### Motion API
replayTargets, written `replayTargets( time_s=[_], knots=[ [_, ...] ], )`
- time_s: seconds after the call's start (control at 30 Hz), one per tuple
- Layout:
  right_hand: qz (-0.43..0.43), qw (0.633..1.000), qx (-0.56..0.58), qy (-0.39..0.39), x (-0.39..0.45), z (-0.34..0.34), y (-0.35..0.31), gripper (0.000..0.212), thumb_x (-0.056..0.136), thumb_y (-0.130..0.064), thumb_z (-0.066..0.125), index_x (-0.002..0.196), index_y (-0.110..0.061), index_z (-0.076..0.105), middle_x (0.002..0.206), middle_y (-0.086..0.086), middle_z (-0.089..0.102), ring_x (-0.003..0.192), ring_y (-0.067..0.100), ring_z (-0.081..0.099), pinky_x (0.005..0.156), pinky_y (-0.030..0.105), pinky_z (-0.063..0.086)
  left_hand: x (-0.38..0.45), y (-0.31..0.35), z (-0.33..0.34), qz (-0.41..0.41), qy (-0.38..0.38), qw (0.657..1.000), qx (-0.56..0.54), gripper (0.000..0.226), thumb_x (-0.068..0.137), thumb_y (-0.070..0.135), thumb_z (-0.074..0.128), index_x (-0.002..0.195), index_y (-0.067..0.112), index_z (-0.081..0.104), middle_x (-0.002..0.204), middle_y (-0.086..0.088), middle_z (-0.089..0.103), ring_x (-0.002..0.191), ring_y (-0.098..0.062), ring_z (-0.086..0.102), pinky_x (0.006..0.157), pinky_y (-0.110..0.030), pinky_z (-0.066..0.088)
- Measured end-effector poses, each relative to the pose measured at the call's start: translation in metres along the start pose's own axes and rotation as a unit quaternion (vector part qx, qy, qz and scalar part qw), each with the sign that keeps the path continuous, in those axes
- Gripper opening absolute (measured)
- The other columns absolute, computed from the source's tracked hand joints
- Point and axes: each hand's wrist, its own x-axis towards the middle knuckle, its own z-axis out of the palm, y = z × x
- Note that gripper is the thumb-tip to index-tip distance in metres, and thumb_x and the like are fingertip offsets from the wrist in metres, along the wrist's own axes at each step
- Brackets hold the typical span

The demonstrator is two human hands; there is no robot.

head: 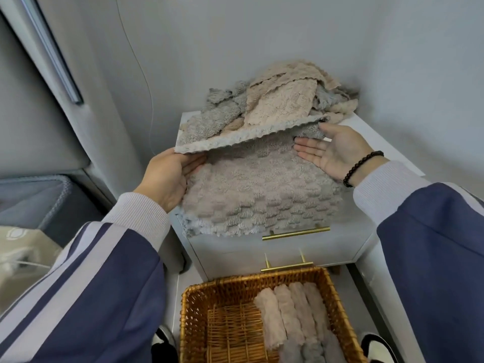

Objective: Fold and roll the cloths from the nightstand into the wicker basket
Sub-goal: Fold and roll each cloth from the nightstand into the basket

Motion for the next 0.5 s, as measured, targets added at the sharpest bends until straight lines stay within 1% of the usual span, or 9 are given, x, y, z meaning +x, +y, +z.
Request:
replayTargets(
  time_s=[0.07, 0.13, 0.17, 0.23, 0.33, 0.4, 0.5],
  knots=[
    [-0.007, 1.000, 0.006, -0.003, 0.009, 0.001, 0.001, 0.053, 0.102, -0.021, 0.040, 0.149, -0.010, 0.018, 0.101, 0.023, 0.062, 0.094, 0.032, 0.062, 0.091, 0.038, 0.049, 0.010, -0.001, 0.002, 0.010, 0.009, 1.000, -0.017, 0.030, 0.095, -0.007, 0.043, 0.120, -0.001, 0.059, 0.110, -0.015, 0.069, 0.099, -0.020, 0.069, 0.094, -0.030, 0.053],
    [-0.013, 1.000, 0.018, -0.011, 0.017, 0.001, 0.001, 0.051, 0.102, -0.020, 0.040, 0.148, -0.011, 0.020, 0.101, 0.023, 0.063, 0.095, 0.033, 0.062, 0.093, 0.039, 0.049, 0.019, 0.000, 0.004, 0.019, 0.013, 1.000, -0.014, 0.029, 0.094, -0.007, 0.043, 0.117, 0.000, 0.060, 0.109, -0.015, 0.070, 0.098, -0.019, 0.070, 0.096, -0.032, 0.052],
    [-0.017, 0.999, 0.025, -0.014, 0.020, 0.000, 0.001, 0.047, 0.102, -0.020, 0.040, 0.145, -0.013, 0.022, 0.100, 0.024, 0.063, 0.096, 0.033, 0.062, 0.092, 0.039, 0.049, 0.022, 0.000, 0.005, 0.024, 0.015, 1.000, -0.008, 0.030, 0.094, -0.006, 0.043, 0.117, 0.000, 0.061, 0.108, -0.015, 0.071, 0.098, -0.019, 0.070, 0.097, -0.033, 0.052],
    [-0.031, 0.999, 0.029, -0.017, 0.027, 0.000, 0.002, 0.034, 0.101, -0.020, 0.041, 0.132, -0.016, 0.029, 0.099, 0.023, 0.064, 0.095, 0.032, 0.063, 0.091, 0.040, 0.050, 0.030, 0.000, 0.007, 0.032, 0.022, 0.999, -0.001, 0.032, 0.093, -0.005, 0.042, 0.119, -0.002, 0.060, 0.106, -0.016, 0.071, 0.099, -0.022, 0.070, 0.097, -0.036, 0.052],
    [-0.077, 0.997, -0.023, -0.013, 0.034, 0.002, 0.005, 0.019, 0.101, -0.020, 0.042, 0.117, -0.010, 0.044, 0.099, 0.017, 0.065, 0.099, 0.029, 0.064, 0.092, 0.038, 0.051, 0.039, 0.005, 0.011, 0.048, 0.027, 0.998, 0.011, 0.036, 0.094, -0.001, 0.035, 0.122, -0.002, 0.058, 0.097, -0.013, 0.074, 0.096, -0.023, 0.071, 0.095, -0.038, 0.053],
    [-0.109, 0.992, -0.068, -0.012, 0.038, 0.004, 0.007, 0.015, 0.101, -0.020, 0.042, 0.108, -0.011, 0.052, 0.100, 0.013, 0.067, 0.101, 0.025, 0.064, 0.093, 0.036, 0.050, 0.043, 0.007, 0.014, 0.060, 0.027, 0.998, 0.019, 0.038, 0.094, 0.001, 0.033, 0.122, 0.000, 0.059, 0.094, -0.012, 0.075, 0.093, -0.021, 0.072, 0.090, -0.039, 0.055],
    [-0.138, 0.986, -0.093, -0.014, 0.045, 0.005, 0.008, 0.013, 0.100, -0.020, 0.047, 0.108, -0.013, 0.054, 0.104, 0.009, 0.070, 0.101, 0.021, 0.065, 0.096, 0.036, 0.048, 0.047, 0.009, 0.014, 0.079, 0.020, 0.996, 0.027, 0.039, 0.094, 0.002, 0.032, 0.119, 0.005, 0.062, 0.097, -0.011, 0.075, 0.093, -0.021, 0.072, 0.088, -0.040, 0.054]
  ],
)
